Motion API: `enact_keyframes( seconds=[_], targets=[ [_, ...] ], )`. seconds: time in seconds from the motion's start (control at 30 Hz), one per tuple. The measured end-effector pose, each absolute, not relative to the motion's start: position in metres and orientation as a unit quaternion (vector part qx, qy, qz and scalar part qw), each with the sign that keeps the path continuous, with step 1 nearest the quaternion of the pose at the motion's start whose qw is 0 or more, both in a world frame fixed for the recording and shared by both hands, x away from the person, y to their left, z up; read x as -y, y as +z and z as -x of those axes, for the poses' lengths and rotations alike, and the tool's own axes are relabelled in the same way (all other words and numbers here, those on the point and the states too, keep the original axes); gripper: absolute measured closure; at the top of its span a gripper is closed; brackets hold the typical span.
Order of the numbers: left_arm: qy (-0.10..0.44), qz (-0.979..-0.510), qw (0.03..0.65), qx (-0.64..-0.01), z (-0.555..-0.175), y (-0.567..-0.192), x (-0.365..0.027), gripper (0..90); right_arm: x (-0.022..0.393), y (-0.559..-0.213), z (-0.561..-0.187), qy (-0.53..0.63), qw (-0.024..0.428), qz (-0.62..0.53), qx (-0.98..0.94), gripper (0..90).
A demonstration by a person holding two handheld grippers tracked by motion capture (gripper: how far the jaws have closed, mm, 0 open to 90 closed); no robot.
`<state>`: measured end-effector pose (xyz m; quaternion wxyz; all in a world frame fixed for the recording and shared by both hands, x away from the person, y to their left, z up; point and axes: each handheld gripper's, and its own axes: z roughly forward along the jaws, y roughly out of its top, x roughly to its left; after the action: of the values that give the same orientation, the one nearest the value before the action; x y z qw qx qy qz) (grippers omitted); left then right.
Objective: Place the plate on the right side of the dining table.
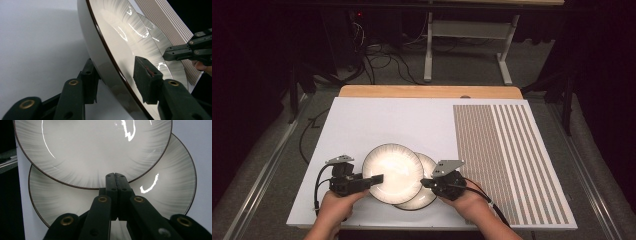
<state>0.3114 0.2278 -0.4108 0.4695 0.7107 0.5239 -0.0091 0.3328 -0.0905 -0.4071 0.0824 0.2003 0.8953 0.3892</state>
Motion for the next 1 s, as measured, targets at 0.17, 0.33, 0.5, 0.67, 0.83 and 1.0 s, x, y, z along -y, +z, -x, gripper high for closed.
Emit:
enact_keyframes(
  seconds=[0.17, 0.33, 0.5, 0.67, 0.83, 1.0],
  targets=[
    [-0.011, -0.713, 0.466, -0.524, -0.312, -0.411, -0.229, 59.2, 0.090, -0.407, -0.332, 0.391, 0.083, -0.205, -0.893, 90.0],
    [-0.011, -0.710, 0.470, -0.525, -0.312, -0.410, -0.229, 62.0, 0.091, -0.407, -0.332, 0.394, 0.084, -0.205, -0.892, 90.0],
    [-0.016, -0.705, 0.474, -0.527, -0.313, -0.410, -0.230, 62.8, 0.091, -0.406, -0.332, 0.392, 0.084, -0.205, -0.893, 90.0],
    [-0.034, -0.690, 0.490, -0.532, -0.313, -0.414, -0.234, 64.7, 0.093, -0.404, -0.331, 0.403, 0.082, -0.201, -0.889, 90.0],
    [-0.035, -0.683, 0.499, -0.531, -0.312, -0.414, -0.236, 66.3, 0.097, -0.397, -0.328, 0.423, 0.084, -0.204, -0.879, 90.0],
    [-0.027, -0.683, 0.505, -0.527, -0.310, -0.412, -0.236, 67.8, 0.102, -0.394, -0.328, 0.428, 0.088, -0.204, -0.876, 88.0]
  ],
)
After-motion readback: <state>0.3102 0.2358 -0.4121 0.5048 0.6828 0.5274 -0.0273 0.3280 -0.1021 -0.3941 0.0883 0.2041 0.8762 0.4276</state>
